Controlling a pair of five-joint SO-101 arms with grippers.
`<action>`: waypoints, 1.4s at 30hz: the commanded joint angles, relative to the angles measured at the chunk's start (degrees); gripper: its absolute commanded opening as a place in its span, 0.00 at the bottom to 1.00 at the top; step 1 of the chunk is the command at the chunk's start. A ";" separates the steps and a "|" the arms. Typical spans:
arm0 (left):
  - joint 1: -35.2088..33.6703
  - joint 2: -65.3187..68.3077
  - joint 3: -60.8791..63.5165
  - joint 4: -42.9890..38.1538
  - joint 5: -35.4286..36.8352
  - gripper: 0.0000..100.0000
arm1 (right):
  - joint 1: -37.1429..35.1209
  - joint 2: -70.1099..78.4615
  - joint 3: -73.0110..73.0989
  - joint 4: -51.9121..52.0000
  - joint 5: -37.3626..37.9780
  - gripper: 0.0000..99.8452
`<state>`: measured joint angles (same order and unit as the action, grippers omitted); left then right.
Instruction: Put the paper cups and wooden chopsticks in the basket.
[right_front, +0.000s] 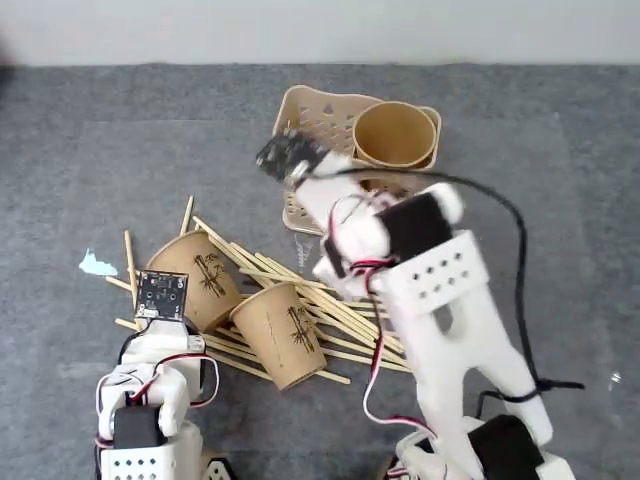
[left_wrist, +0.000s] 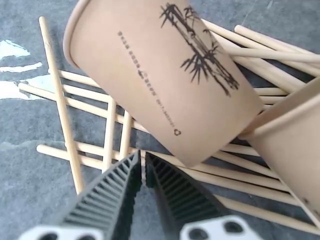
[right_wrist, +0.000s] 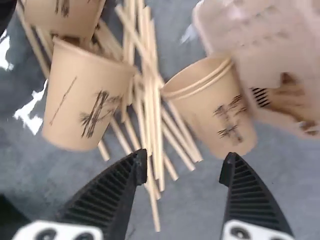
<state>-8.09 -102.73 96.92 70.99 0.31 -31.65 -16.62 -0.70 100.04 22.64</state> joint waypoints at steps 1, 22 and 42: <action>-0.35 0.18 -0.48 0.09 -0.26 0.01 | -1.45 -2.24 5.54 -5.14 -5.45 0.25; -0.35 0.18 -0.48 0.09 -0.26 0.01 | -3.91 -2.24 33.58 -49.10 -14.24 0.25; -0.35 0.18 -0.48 0.09 -0.26 0.01 | -7.60 -2.95 37.80 -55.52 -8.53 0.25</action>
<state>-8.26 -102.73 96.92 70.99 0.31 -39.12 -17.58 37.54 45.19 13.58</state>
